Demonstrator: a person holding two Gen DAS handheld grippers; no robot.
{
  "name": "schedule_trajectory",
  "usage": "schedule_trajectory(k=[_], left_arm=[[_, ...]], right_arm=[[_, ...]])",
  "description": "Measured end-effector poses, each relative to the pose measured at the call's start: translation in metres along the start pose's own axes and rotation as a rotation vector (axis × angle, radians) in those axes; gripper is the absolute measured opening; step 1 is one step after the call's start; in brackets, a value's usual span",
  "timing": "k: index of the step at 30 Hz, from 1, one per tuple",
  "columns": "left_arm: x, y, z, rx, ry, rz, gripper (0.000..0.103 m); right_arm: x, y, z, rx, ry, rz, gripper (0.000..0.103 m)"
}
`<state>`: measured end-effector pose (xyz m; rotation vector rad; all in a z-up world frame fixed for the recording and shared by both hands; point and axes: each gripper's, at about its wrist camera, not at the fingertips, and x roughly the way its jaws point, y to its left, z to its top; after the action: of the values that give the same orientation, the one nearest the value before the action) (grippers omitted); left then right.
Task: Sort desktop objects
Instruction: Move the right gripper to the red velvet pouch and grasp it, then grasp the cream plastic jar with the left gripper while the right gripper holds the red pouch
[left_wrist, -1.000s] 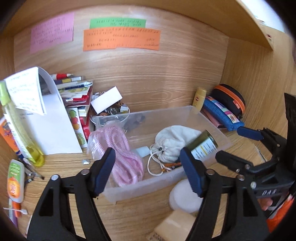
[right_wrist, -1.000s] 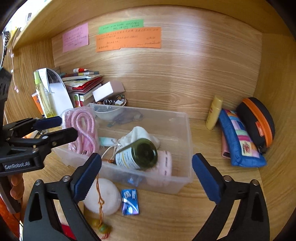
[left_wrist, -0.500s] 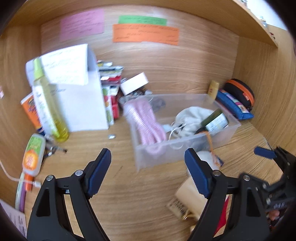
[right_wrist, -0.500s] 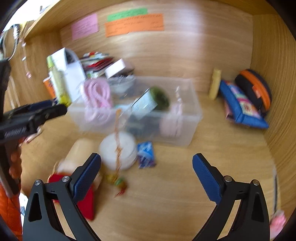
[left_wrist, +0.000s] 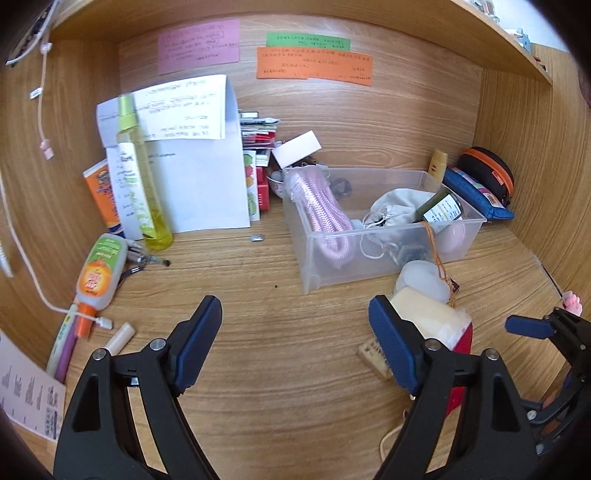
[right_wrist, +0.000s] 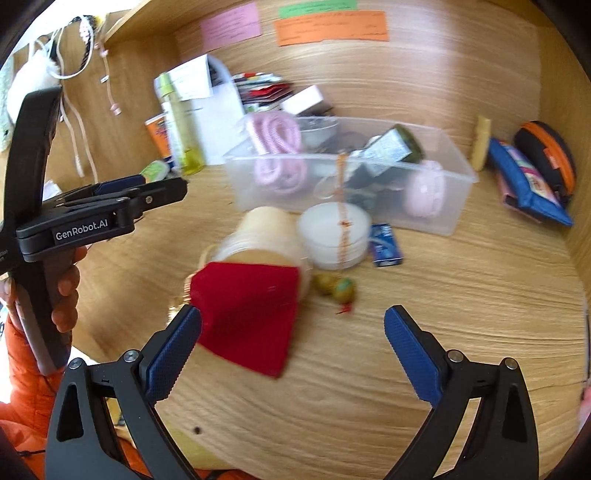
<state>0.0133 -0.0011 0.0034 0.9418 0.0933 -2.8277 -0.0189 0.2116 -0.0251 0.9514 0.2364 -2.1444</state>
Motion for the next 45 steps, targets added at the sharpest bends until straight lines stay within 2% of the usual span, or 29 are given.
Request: schedule_trajectory(k=[11,12,14,16,20,23,25,28,34,38,45], left_arm=[[-0.015,0.015,-0.014,-0.029,-0.007,0.006,0.084],[-0.016,0.016,-0.015,-0.030,-0.006,0.006,0.084],[-0.015,0.016,-0.017,-0.032,-0.001,0.001,0.084],[-0.013,0.015,-0.018,-0.032,0.006,-0.010,0.084],[-0.009,0.007,-0.018,-0.017,0.013,-0.034,0.084],[-0.005,-0.004,-0.017,0.007,0.022,-0.062,0.084],[-0.003,-0.013,-0.016,0.027,0.028,-0.088,0.085],[0.001,-0.025,-0.015,0.058,0.037,-0.120,0.090],[0.011,-0.046,-0.014,0.116,0.065,-0.181,0.091],[0.026,-0.059,-0.012,0.159,0.111,-0.219,0.092],[0.057,-0.080,-0.007,0.237,0.197,-0.240,0.092]], right_arm=[[0.031,0.021,-0.002,0.010,0.053,0.056,0.097],[0.033,0.019,-0.003,0.017,0.058,0.060,0.094],[0.036,0.015,-0.004,0.035,0.078,0.084,0.077],[0.038,0.012,-0.005,0.044,0.092,0.095,0.070],[0.031,0.006,-0.012,0.052,0.075,0.079,0.063],[0.023,0.000,-0.016,0.044,0.064,0.062,0.048],[0.017,-0.005,-0.018,0.042,0.050,0.047,0.045],[0.006,-0.015,-0.019,0.047,0.023,0.018,0.043],[-0.015,-0.043,-0.015,0.105,-0.029,-0.041,0.043],[-0.026,-0.063,-0.010,0.144,-0.059,-0.067,0.043],[-0.026,-0.079,0.000,0.176,-0.081,-0.081,0.043]])
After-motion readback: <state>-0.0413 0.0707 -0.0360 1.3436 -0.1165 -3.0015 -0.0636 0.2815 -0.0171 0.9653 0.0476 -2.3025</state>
